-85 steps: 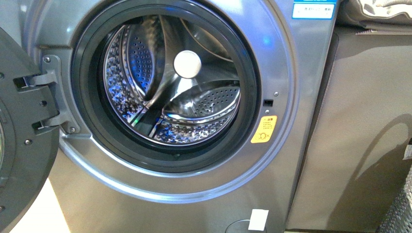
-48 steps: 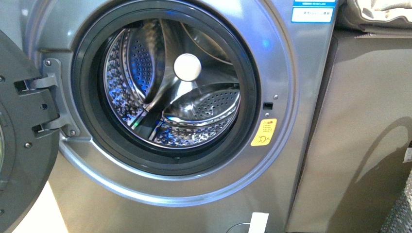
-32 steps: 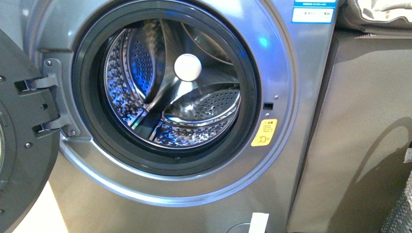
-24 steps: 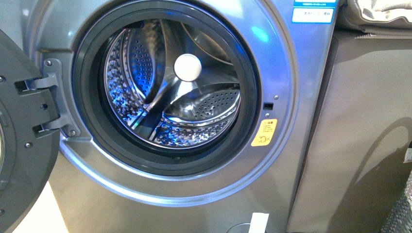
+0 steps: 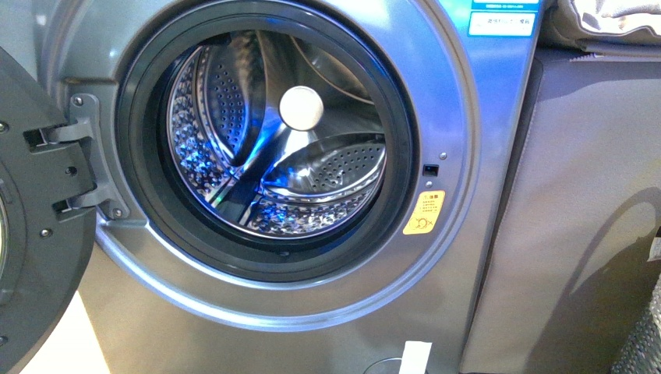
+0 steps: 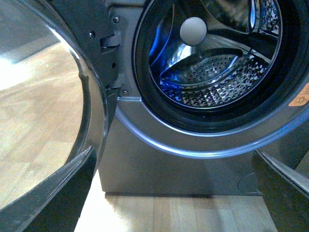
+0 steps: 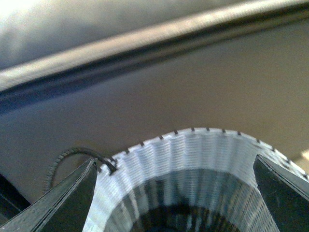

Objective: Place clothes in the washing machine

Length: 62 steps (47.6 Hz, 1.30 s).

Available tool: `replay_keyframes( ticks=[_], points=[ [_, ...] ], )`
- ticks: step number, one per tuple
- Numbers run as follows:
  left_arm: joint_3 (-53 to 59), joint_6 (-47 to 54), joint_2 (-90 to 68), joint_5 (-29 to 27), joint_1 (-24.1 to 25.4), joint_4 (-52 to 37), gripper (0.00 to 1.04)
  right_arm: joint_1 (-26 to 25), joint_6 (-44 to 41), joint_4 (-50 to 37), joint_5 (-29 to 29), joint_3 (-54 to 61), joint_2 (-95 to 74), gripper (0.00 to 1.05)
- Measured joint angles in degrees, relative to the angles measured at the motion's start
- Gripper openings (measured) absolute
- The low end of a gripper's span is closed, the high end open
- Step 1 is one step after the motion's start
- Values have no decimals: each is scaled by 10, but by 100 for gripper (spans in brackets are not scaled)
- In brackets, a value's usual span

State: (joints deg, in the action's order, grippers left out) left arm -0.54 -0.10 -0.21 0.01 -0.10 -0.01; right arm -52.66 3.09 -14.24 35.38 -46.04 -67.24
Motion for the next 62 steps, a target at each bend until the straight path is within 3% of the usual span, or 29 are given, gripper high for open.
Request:
replay_keyframes(
  ticks=[7,10,29,62],
  points=[
    [0,0,0,0,0,0,98,4,-58,185,-68,-85,-107,97],
    [0,0,0,0,0,0,98,6,-85,225,-101,-99,-153,97],
    [0,0,0,0,0,0,98,15,-143,165,-199,-129,-413,97],
    [0,0,0,0,0,0,98,134,-36,137,-278,-267,-729,97]
  ],
)
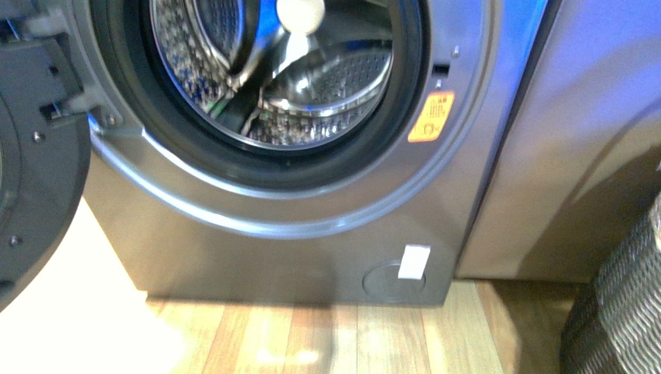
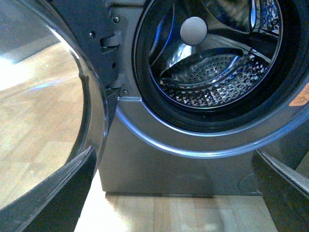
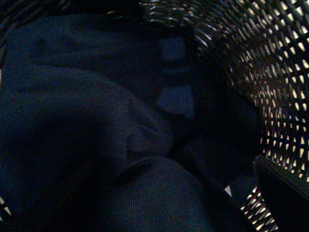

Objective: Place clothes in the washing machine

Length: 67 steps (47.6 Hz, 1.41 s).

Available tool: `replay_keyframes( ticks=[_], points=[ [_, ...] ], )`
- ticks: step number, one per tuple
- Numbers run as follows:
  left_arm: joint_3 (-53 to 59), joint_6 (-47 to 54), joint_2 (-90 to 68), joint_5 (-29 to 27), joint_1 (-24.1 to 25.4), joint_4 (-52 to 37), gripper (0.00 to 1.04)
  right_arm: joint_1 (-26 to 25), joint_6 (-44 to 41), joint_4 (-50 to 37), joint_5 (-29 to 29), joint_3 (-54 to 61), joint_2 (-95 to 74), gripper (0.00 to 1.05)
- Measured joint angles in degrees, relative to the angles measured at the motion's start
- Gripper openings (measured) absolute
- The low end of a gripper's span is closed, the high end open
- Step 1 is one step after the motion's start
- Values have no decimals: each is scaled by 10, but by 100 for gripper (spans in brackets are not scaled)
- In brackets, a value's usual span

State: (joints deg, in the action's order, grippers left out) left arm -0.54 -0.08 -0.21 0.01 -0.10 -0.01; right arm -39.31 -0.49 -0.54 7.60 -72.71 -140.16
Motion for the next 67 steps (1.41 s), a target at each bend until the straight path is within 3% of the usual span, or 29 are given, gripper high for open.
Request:
replay_keyframes(
  ticks=[21,67],
  points=[
    [0,0,0,0,0,0,98,43,24,38,-31,-122,-140,97],
    [0,0,0,0,0,0,98,52,47,55,-15,-247,-297,97]
  ],
)
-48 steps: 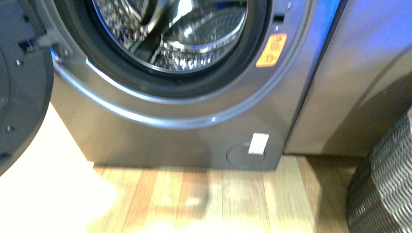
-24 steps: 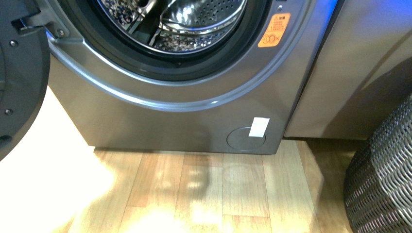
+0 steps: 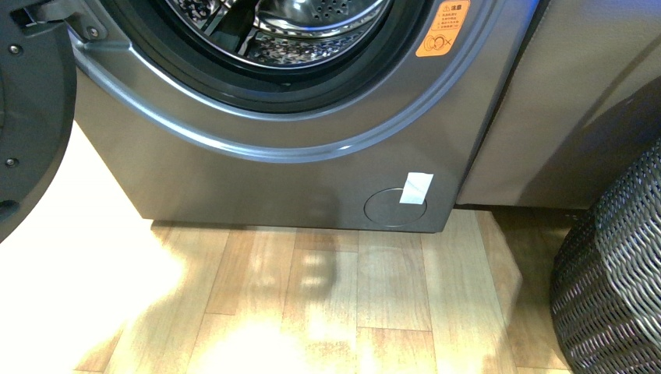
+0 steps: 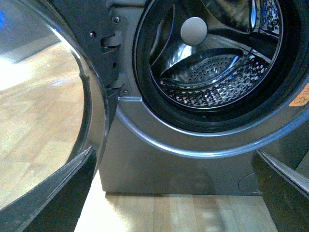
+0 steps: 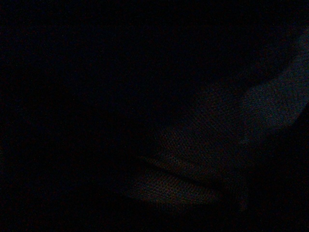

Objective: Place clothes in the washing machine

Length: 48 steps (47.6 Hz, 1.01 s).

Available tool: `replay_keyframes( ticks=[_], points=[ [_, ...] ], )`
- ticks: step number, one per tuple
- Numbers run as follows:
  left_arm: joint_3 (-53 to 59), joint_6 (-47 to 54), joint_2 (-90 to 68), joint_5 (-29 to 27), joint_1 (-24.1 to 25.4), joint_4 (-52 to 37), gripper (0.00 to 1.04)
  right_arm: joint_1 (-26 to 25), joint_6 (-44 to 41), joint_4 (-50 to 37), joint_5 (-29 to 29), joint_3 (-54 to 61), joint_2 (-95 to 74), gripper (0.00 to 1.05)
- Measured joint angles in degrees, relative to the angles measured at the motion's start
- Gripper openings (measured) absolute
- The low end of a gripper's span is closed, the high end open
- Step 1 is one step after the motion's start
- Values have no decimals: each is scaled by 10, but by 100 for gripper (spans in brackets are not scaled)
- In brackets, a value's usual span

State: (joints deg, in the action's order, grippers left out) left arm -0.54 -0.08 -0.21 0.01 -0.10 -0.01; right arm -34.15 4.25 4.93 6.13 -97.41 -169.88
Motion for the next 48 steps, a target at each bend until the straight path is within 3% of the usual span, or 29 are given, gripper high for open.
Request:
replay_keyframes(
  ticks=[11,25,36,48],
  points=[
    [0,0,0,0,0,0,98,-2,7,-13,-1,7,-5,97],
    [0,0,0,0,0,0,98,-9,21,-46,-6,42,12,51],
    [0,0,0,0,0,0,98,-23,30,-117,4,143,87,17],
    [0,0,0,0,0,0,98,-50,19,-165,50,245,218,12]
  ],
)
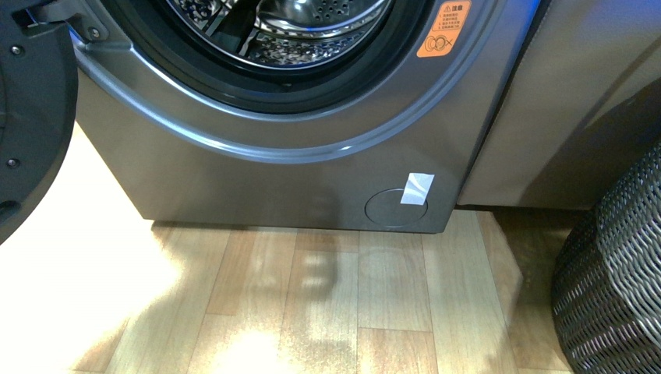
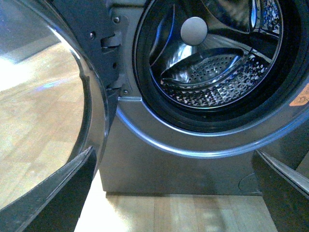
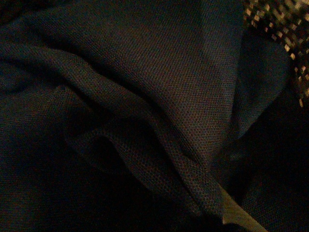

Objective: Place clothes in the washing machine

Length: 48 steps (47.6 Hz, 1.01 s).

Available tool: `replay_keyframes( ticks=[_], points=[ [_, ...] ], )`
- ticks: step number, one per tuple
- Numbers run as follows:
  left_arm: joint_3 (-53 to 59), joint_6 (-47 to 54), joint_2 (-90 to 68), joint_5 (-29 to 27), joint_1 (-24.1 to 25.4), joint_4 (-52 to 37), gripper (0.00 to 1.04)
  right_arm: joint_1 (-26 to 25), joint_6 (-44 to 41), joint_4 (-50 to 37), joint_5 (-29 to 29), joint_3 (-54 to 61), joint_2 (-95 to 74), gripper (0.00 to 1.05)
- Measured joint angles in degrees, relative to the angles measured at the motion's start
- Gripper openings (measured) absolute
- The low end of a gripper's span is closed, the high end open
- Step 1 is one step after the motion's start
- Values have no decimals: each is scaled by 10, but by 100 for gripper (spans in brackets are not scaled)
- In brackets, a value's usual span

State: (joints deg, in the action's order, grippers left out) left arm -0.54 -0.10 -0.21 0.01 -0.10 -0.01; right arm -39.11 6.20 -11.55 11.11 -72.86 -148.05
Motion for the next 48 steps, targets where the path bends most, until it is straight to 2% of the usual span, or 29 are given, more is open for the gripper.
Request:
replay_keyframes(
  ticks=[11,22,38,48],
  points=[
    [0,0,0,0,0,0,98,-25,-26,-19,66,120,182,12],
    [0,0,0,0,0,0,98,-37,-37,9,122,167,329,12],
    [0,0,0,0,0,0,98,-34,-51,91,188,156,539,12],
    [0,0,0,0,0,0,98,-20,-47,151,196,57,603,12]
  ],
)
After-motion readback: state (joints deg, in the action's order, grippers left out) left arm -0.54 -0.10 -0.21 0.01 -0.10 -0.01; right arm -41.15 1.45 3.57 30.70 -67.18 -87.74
